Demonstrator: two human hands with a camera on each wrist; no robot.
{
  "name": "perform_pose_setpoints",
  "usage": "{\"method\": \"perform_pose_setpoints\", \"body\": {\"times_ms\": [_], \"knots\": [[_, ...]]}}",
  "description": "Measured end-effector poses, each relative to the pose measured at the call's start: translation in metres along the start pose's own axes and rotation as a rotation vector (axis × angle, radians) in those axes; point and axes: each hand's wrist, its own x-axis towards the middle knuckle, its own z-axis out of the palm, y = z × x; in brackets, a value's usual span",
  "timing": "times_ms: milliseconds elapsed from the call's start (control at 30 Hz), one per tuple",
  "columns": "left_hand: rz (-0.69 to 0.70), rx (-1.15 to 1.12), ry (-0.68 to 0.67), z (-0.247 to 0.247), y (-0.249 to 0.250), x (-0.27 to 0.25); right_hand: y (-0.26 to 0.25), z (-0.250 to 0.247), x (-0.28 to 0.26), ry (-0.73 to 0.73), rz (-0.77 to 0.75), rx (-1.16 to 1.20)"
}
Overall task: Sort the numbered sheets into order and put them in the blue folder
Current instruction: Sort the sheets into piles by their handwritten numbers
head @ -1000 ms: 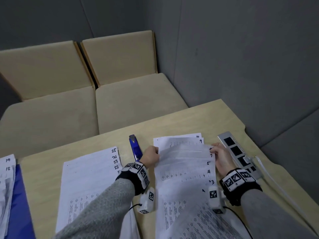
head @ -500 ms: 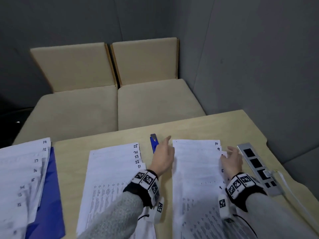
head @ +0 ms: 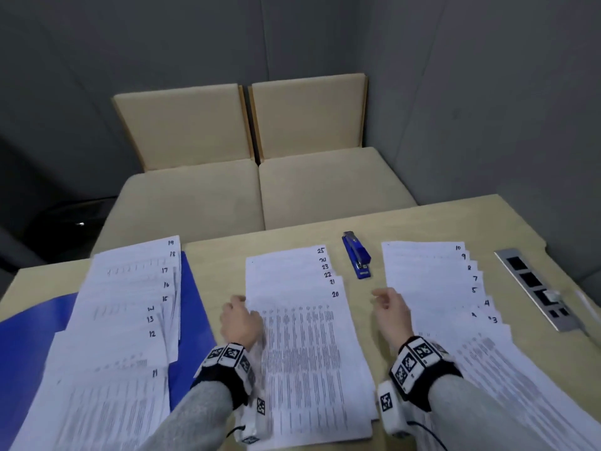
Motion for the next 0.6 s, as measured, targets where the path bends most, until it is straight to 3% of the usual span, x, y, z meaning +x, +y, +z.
{"method": "perform_pose_setpoints", "body": {"times_ms": [167, 600], "knots": [[-0.199, -0.123, -0.111, -0.005, -0.019, 0.010, 0.009, 0.037, -0.032, -0.108, 0.132, -0.075], [-0.232, -0.113, -0.208, -0.005, -0.014, 0.020, 0.003, 0.056, -0.008, -0.169, 0.139, -0.214]]}}
